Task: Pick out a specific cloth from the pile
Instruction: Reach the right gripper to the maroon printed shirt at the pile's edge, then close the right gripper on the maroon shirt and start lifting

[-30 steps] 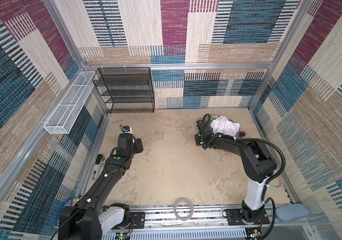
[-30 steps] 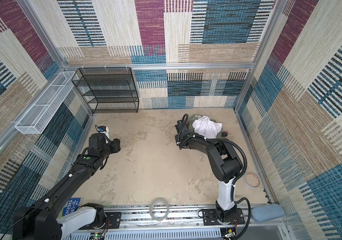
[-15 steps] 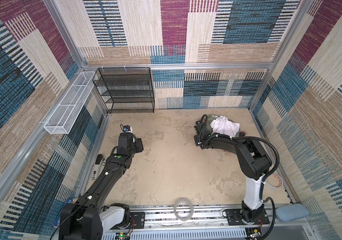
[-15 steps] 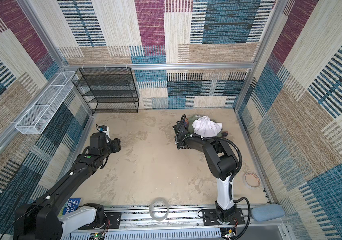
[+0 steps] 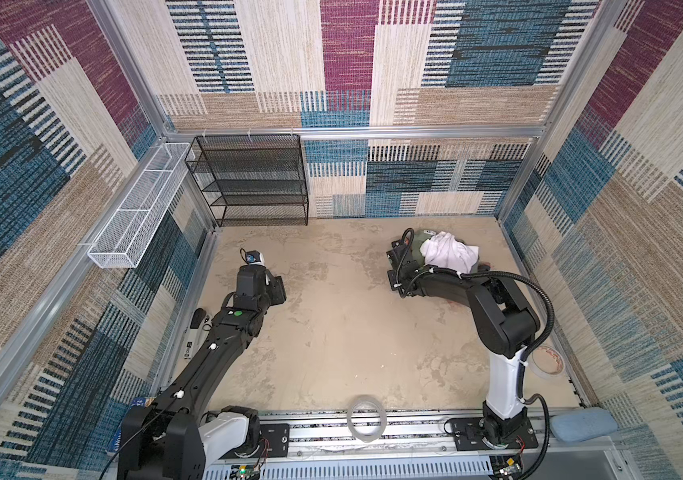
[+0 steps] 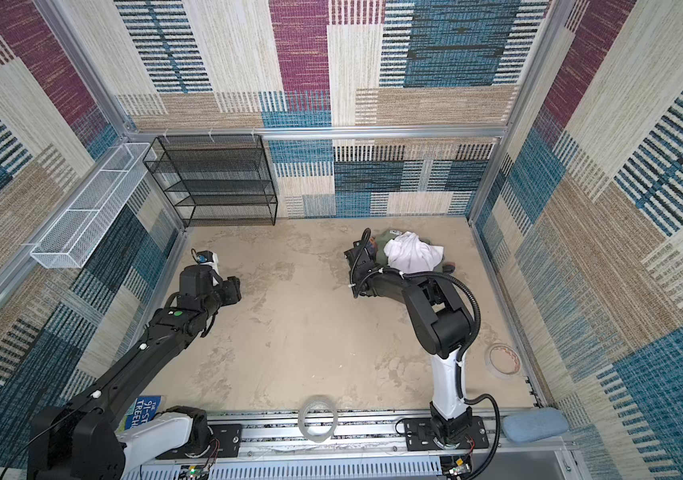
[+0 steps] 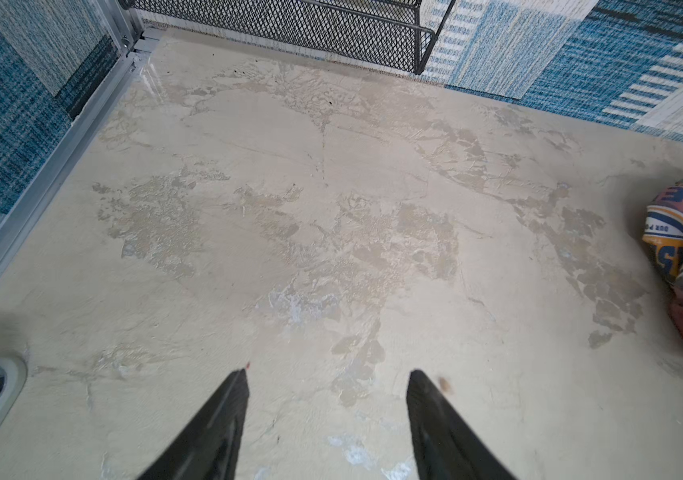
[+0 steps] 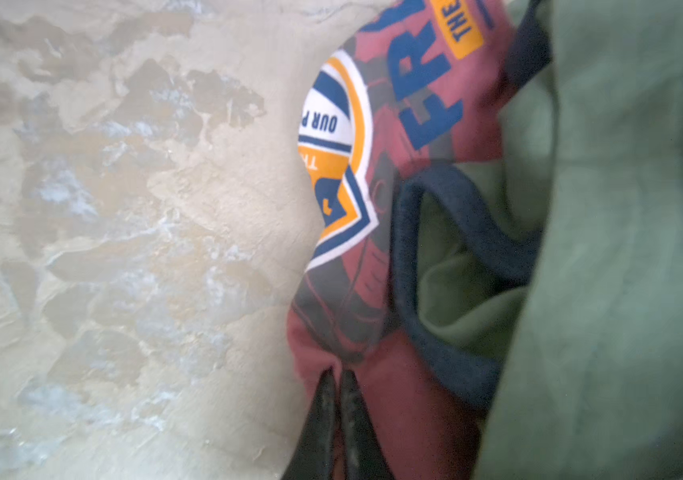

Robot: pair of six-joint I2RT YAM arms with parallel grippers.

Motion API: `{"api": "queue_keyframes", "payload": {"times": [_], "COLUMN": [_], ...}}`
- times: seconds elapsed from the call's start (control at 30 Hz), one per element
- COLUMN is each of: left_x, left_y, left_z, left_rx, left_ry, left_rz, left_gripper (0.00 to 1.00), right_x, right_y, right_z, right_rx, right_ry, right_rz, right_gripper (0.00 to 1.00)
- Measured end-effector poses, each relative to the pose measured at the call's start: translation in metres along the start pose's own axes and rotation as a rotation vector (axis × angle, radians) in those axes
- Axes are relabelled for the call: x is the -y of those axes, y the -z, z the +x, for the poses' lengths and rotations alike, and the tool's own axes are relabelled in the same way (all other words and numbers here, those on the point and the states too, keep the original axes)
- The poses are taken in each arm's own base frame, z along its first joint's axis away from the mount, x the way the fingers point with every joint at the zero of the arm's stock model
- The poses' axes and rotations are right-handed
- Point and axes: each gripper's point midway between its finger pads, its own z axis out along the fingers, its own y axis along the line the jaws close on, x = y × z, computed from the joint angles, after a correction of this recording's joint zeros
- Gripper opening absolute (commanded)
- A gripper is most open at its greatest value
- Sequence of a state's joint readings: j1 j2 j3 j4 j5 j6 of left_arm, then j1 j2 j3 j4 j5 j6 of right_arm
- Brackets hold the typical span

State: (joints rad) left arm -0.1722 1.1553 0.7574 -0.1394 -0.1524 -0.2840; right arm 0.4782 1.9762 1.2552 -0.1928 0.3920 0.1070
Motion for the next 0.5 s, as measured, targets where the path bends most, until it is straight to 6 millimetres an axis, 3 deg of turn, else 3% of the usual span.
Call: {"api": "queue_keyframes", "payload": {"times": [0.5], "left_x": [0.003], "left_y": [-0.003], "left_z": [-0.002], "left_rx": [-0.009], "left_ry": [0.022], "left_rz": [0.008], "left_gripper": [0.63], "right_x": [0.02], "right_y": [0.042], "right_z": [-0.039], "right_rx": [0.145], "right_ry": [-0.106], "right_rz": [-0.06], "right_gripper": [0.0]}}
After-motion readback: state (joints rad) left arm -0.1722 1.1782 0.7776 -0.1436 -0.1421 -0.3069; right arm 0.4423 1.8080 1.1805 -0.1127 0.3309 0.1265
